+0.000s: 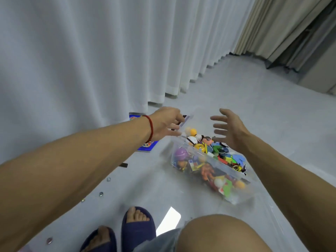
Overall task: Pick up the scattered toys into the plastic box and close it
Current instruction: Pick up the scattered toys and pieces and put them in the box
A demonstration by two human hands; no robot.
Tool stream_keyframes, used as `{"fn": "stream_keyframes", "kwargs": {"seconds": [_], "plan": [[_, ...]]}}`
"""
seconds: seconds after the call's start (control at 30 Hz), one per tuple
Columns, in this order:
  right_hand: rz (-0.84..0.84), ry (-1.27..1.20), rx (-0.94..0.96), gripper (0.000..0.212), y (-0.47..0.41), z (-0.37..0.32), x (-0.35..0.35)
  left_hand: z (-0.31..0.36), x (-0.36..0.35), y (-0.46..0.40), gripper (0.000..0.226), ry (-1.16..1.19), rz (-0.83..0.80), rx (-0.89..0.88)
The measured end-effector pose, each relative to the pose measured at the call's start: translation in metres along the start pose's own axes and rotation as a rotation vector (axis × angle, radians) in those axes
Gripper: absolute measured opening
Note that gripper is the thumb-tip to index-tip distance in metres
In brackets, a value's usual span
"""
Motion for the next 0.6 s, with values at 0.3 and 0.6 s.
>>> {"fn": "stream_keyframes", "kwargs": {"seconds": [0.3,0.6], "plan": [[-0.502,0.559,0.13,0.02,0.002,0.099,-0.222,-0.105,0.228,0.046,0.026,-0.339,0.417,0.145],[-0.824,1.457,0.65,0.048,-0.018,0.236,-0.36,-0.278,0.295,0.067,0.044,-0.927,0.588,0.164]]}}
Point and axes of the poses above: each hand's wrist, its own y-axis away from the middle knuckle, its own x-axis out of the back of the hand, z = x × y, the point moved 9 cm from there along -y, towards the middle knuckle, and after that the axes turned 2 degrees about z, right-handed, at the moved point
